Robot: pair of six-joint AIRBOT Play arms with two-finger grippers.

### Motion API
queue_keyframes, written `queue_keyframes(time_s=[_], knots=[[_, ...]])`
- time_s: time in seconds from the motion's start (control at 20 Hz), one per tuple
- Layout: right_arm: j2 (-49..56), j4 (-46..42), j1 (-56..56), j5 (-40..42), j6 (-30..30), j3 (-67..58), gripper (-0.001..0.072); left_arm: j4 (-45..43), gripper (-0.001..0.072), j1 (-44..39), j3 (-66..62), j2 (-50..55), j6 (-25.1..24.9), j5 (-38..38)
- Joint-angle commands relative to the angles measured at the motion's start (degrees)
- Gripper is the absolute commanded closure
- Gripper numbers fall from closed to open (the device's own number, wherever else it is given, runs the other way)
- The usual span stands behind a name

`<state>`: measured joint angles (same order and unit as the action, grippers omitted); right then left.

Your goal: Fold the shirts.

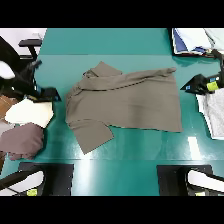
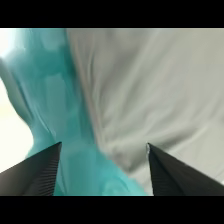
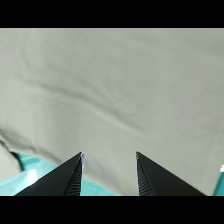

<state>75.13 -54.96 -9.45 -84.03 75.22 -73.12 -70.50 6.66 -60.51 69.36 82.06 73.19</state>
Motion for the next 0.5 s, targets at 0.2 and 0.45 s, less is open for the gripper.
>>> queue_keyframes(time_s=[0.2, 0.45], knots=[[-8.6, 1.4, -0.4, 3.6, -0.8, 10.1, 0.0326, 7.7, 0.0090, 1.4, 20.8, -3.3, 0.0, -12.9], [-10.9, 1.5, -0.4, 5.2, -0.8, 10.1, 0.0326, 10.1, 0.0091, -4.2, 22.6, -3.2, -1.1, -16.9]])
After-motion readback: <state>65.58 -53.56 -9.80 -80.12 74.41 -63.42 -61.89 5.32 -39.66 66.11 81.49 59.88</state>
